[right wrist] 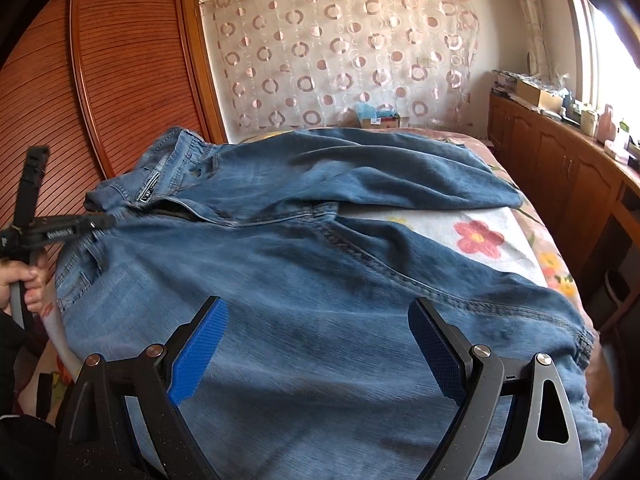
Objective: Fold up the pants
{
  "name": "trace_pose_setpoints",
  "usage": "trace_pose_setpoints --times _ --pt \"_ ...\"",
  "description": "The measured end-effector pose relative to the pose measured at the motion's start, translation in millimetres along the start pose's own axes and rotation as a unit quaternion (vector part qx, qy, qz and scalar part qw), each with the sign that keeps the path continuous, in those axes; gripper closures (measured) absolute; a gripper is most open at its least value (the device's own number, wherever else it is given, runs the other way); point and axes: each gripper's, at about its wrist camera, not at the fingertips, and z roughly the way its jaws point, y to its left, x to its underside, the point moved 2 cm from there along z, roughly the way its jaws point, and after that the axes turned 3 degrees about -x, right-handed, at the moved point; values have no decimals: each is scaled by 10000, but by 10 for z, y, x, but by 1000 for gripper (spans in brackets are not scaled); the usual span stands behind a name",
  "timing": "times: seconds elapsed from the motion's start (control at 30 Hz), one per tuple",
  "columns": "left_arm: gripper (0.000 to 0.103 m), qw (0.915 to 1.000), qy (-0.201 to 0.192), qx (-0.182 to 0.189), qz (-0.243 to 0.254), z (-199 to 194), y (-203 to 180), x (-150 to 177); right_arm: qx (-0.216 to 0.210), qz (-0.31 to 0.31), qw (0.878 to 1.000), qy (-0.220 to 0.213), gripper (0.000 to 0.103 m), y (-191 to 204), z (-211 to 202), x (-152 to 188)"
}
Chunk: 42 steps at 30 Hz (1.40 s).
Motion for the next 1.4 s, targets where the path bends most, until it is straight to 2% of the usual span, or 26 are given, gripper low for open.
trace_pose_setpoints --times 0.13,0.3,0.43,0.53,0.57,0.63,0.67,0.7,0.73,0.77,0.9,0.97,1.2,1.27,1.3,1.33,1.37,1.4 --pt "91 9998 113 -103 -87 43 138 6 81 4 10000 -52 11 -76 -153 33" --pt "91 9995 298 -81 -21 131 99 123 337 184 9992 -105 11 -273 -455 186" --pt "83 9995 218 -201 66 31 38 162 701 296 9971 -74 11 -483 -710 307" --pt "67 9994 49 -296 173 -72 10 162 1011 411 9940 -32 12 -654 -875 350" --pt "59 9993 -22 -300 213 -117 -10 160 1084 464 9930 -25 16 -714 -916 364" --pt "55 9993 -110 -272 247 -168 -30 152 1217 525 9912 -12 19 -794 -989 366" --pt "49 9993 -120 -266 240 -185 -40 144 1257 527 9907 -11 22 -806 -1012 356" --pt "30 9994 -133 -241 224 -195 -56 139 1256 517 9907 11 24 -806 -1025 335" --pt "21 9995 -166 -196 202 -204 -71 136 1241 504 9910 35 27 -801 -1030 323" --pt "18 9995 -218 -147 164 -215 -77 137 1248 488 9910 67 29 -779 -1017 314" --pt "17 9996 -175 -130 158 -185 -148 180 1324 503 9896 254 40 -776 -966 312" --pt "17 9996 -165 -164 182 -180 -179 208 1308 618 9889 350 50 -851 -950 295" --pt "17 9996 -41 -160 246 -94 -259 302 1223 1020 9857 549 64 -957 -886 156" --pt "17 9995 -1 -193 268 -68 -269 320 1145 1061 9857 630 77 -972 -841 120" --pt "17 9994 12 -203 273 -61 -268 328 1150 1056 9855 658 80 -999 -833 101" --pt "17 9994 20 -207 274 -58 -270 337 1191 1029 9853 660 90 -1015 -840 73" --pt "17 9994 21 -215 273 -59 -269 343 1219 1004 9855 612 96 -997 -879 44" --pt "17 9994 18 -222 270 -63 -265 347 1191 986 9866 518 96 -1033 -884 -12"
